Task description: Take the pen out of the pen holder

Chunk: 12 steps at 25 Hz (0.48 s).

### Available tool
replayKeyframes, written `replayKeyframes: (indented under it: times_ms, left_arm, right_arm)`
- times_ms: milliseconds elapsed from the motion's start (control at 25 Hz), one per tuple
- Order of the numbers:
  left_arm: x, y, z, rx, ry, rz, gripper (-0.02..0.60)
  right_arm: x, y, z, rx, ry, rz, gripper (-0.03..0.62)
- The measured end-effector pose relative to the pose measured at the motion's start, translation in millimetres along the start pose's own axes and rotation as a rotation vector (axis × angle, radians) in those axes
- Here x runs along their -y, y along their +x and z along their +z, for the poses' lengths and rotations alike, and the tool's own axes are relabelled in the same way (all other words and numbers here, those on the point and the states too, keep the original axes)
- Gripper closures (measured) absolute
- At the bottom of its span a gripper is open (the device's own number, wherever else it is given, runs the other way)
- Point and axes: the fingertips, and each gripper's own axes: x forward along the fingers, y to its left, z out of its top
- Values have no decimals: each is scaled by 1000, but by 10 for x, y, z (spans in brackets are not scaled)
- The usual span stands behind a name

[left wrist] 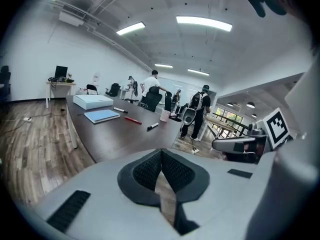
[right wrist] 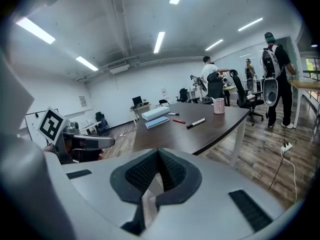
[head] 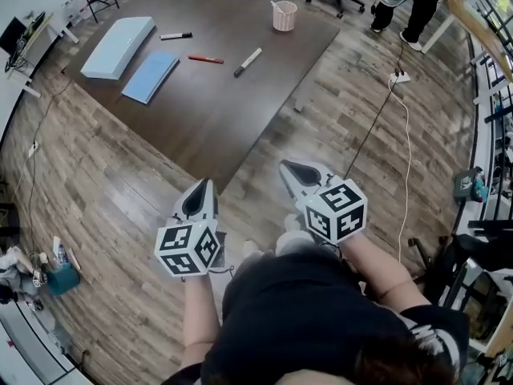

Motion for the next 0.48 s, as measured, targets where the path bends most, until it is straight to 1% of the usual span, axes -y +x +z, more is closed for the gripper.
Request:
replayKeyframes:
  times_ms: [240, 480]
  left_arm:
    - [187, 321, 98, 6, -4, 28, 554]
    - [396, 616, 216, -3, -10, 74, 554]
  right_arm:
    - [359, 26, 74, -5, -20, 33, 576]
    - [772, 118, 200, -18, -5, 77, 576]
